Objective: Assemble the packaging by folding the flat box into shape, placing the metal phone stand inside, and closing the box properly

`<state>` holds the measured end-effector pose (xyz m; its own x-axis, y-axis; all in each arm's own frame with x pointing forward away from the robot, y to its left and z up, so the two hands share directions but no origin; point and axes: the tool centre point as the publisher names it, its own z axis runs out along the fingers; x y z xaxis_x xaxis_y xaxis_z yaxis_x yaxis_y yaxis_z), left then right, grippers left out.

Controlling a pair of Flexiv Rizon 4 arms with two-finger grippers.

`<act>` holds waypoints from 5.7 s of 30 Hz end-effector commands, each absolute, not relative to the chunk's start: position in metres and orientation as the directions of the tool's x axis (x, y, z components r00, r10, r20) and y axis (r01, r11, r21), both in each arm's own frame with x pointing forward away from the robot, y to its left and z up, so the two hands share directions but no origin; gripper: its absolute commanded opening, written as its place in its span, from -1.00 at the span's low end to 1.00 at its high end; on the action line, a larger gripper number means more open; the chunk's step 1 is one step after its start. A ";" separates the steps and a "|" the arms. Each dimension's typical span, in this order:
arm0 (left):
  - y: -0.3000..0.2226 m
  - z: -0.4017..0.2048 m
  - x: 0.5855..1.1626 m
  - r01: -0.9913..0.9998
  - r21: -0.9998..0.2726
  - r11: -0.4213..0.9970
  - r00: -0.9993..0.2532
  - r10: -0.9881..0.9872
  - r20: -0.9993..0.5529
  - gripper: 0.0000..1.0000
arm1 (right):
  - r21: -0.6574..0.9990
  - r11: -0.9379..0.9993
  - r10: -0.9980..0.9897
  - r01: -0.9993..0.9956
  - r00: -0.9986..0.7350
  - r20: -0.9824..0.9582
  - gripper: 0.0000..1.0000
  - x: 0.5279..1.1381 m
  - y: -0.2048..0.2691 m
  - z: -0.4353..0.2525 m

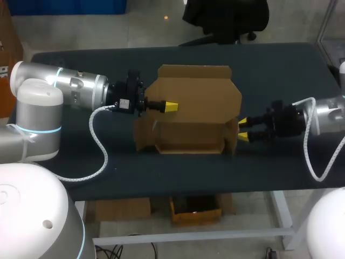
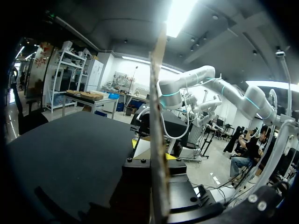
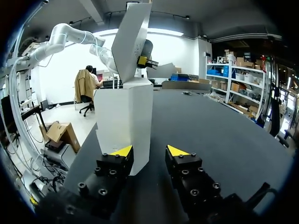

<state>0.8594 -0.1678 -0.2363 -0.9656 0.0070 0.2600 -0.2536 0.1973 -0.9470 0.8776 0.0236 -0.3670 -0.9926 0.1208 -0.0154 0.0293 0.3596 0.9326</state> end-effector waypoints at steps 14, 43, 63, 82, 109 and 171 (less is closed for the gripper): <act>-0.167 -0.240 0.860 -0.254 -0.947 0.198 -0.965 0.009 0.261 -1.00 | 0.933 0.359 0.079 0.011 -0.997 -0.019 -0.20 0.867 0.041 -0.364; -0.167 -0.240 0.860 -0.254 -0.947 0.198 -0.965 0.009 0.261 -1.00 | 0.937 0.349 0.152 0.021 -0.988 -0.035 -0.19 0.847 0.060 -0.364; -0.167 -0.240 0.860 -0.254 -0.947 0.198 -0.965 0.009 0.261 -1.00 | 0.950 0.308 0.328 0.059 -0.944 -0.048 -0.11 0.847 0.071 -0.368; -0.167 -0.240 0.860 -0.254 -0.947 0.198 -0.965 0.009 0.261 -1.00 | 0.968 0.236 0.448 0.083 -0.893 -0.033 -0.16 0.852 0.069 -0.369; -0.167 -0.240 0.860 -0.254 -0.947 0.198 -0.965 0.009 0.261 -1.00 | 0.971 0.215 0.544 0.103 -0.838 -0.031 -0.22 0.862 0.083 -0.373; -0.167 -0.240 0.860 -0.254 -0.947 0.198 -0.965 0.009 0.261 -1.00 | 0.984 0.109 0.816 0.140 -0.577 -0.009 -0.24 0.869 0.094 -0.367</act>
<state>0.8597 -0.1638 -0.2349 -0.9658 0.0050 0.2594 -0.2533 0.1977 -0.9470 0.8693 0.0864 -0.3654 -0.6801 0.7329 0.0196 0.1484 0.1113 0.9826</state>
